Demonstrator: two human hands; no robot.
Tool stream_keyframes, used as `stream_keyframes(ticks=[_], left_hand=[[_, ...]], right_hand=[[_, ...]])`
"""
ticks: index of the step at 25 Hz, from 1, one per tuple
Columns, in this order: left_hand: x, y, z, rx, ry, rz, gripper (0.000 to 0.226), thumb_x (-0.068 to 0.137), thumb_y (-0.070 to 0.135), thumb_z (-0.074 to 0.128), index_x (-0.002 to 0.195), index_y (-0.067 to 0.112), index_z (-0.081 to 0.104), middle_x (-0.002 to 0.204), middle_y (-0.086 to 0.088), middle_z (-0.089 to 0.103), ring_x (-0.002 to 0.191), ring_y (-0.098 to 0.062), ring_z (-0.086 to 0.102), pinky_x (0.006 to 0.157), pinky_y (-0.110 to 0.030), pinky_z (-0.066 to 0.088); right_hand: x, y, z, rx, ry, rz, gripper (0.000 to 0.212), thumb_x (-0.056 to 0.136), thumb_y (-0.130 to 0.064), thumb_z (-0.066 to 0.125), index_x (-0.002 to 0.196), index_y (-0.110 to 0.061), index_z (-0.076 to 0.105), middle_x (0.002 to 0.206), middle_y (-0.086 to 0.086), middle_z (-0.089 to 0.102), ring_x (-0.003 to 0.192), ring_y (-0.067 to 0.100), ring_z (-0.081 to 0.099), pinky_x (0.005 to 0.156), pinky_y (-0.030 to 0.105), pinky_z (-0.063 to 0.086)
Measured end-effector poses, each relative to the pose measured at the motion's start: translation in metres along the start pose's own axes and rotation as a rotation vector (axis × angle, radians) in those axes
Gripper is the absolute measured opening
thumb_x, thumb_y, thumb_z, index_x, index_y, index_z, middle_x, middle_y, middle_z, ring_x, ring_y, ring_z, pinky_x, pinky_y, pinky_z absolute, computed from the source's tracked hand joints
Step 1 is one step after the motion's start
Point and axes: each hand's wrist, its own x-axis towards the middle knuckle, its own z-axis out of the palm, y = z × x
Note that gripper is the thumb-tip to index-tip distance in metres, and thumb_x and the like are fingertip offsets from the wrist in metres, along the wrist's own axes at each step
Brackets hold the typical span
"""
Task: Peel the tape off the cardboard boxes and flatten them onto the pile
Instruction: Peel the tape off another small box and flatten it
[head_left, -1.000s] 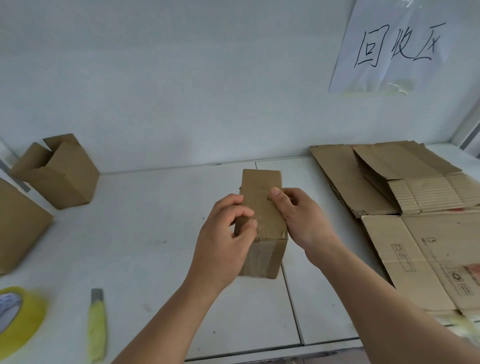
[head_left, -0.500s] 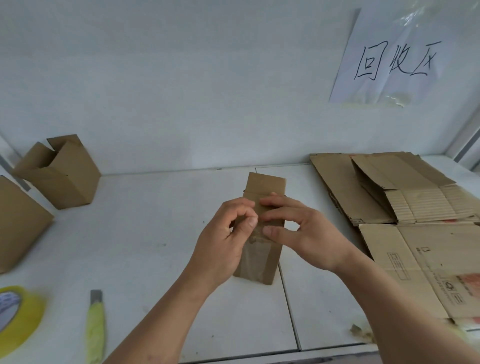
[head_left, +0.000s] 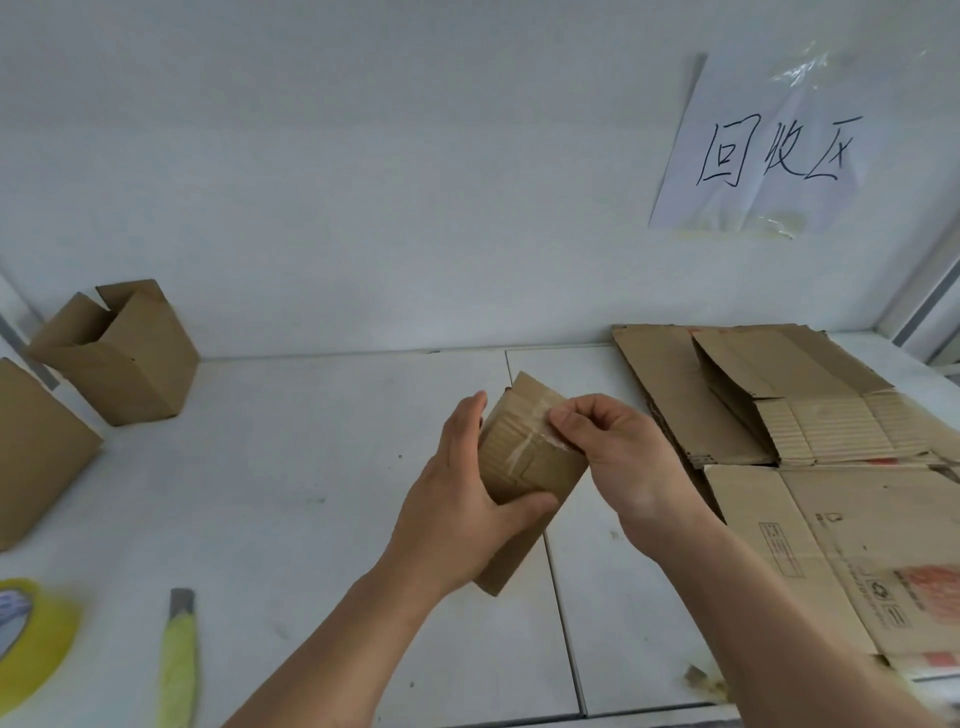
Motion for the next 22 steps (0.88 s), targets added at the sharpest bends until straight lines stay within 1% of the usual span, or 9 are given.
stream_keyframes(ticks=[3,5,7,9,12,14,16,19,22], left_hand=[[0.003,0.0,0.004,0.421,0.063,0.085,0.115,0.061,0.079,0.067,0.146,0.035,0.004,0.153,0.015,0.021,0.129,-0.01,0.039,0.099,-0.029,0.038],[0.006,0.0,0.006,0.677,0.012,0.183,0.113,0.063,0.078,0.065,0.146,0.033,0.002,0.15,0.012,0.022,0.123,-0.014,0.043,0.092,-0.03,0.04],[0.013,0.003,0.003,0.828,-0.024,0.179,0.104,0.069,0.071,0.06,0.147,0.031,0.004,0.143,0.01,0.029,0.108,-0.018,0.052,0.079,-0.031,0.043],[0.024,0.006,-0.006,0.816,-0.136,0.069,0.101,0.068,0.075,0.053,0.149,0.036,0.006,0.141,0.013,0.033,0.104,-0.018,0.056,0.074,-0.032,0.042],[0.039,-0.005,-0.021,0.666,-0.342,-0.064,0.103,0.063,0.089,0.048,0.15,0.042,0.019,0.142,0.021,0.032,0.114,-0.012,0.052,0.082,-0.031,0.041],[0.04,-0.014,-0.02,0.561,-0.282,-0.034,0.088,0.067,0.089,0.047,0.142,0.042,0.041,0.134,0.024,0.035,0.112,-0.006,0.048,0.087,-0.028,0.04],[0.034,-0.016,-0.02,0.613,-0.148,0.041,0.076,0.07,0.087,0.044,0.131,0.042,0.052,0.125,0.022,0.041,0.111,-0.006,0.045,0.091,-0.027,0.038],[0.018,-0.023,-0.026,0.76,-0.299,0.046,0.092,0.068,0.09,0.038,0.147,0.043,0.028,0.146,0.018,0.028,0.136,-0.012,0.024,0.114,-0.033,0.02],[0.01,-0.033,-0.036,0.84,-0.274,0.112,0.064,0.092,0.06,0.043,0.15,0.045,0.021,0.158,0.015,0.009,0.144,-0.019,0.001,0.119,-0.039,0.001]], right_hand=[[0.008,0.006,0.0,0.095,0.078,0.088,0.016,0.094,-0.021,0.061,0.085,-0.01,0.069,0.082,0.003,0.073,0.081,0.018,0.064,0.087,0.041,0.052],[0.012,0.012,-0.001,0.055,0.088,0.134,0.015,0.095,-0.021,0.059,0.088,-0.011,0.069,0.082,0.001,0.073,0.081,0.017,0.065,0.088,0.042,0.052],[0.013,0.017,0.0,0.055,0.083,0.149,0.014,0.095,-0.02,0.059,0.091,-0.012,0.069,0.083,0.001,0.074,0.081,0.015,0.065,0.083,0.038,0.054],[0.012,0.022,0.003,0.082,0.041,0.126,0.012,0.094,-0.02,0.062,0.09,-0.013,0.071,0.084,0.001,0.074,0.081,0.015,0.066,0.079,0.033,0.054],[0.012,0.032,0.01,-0.071,-0.033,0.079,0.006,0.089,-0.02,0.067,0.085,-0.021,0.071,0.081,-0.004,0.071,0.074,0.008,0.063,0.07,0.024,0.053],[0.011,0.035,0.013,-0.219,-0.024,0.058,0.006,0.088,-0.019,0.068,0.084,-0.023,0.069,0.081,-0.005,0.069,0.07,0.006,0.059,0.06,0.014,0.047],[0.011,0.037,0.013,-0.312,0.006,0.021,0.006,0.087,-0.019,0.068,0.085,-0.024,0.066,0.078,-0.007,0.065,0.068,0.005,0.056,0.056,0.011,0.042],[0.01,0.038,0.011,-0.301,0.005,0.014,0.009,0.086,-0.021,0.07,0.088,-0.026,0.063,0.079,-0.011,0.062,0.068,0.004,0.055,0.059,0.013,0.042],[0.004,0.038,0.012,-0.394,-0.056,-0.038,0.009,0.086,-0.025,0.07,0.086,-0.026,0.061,0.075,-0.012,0.058,0.065,0.005,0.052,0.058,0.016,0.042]])
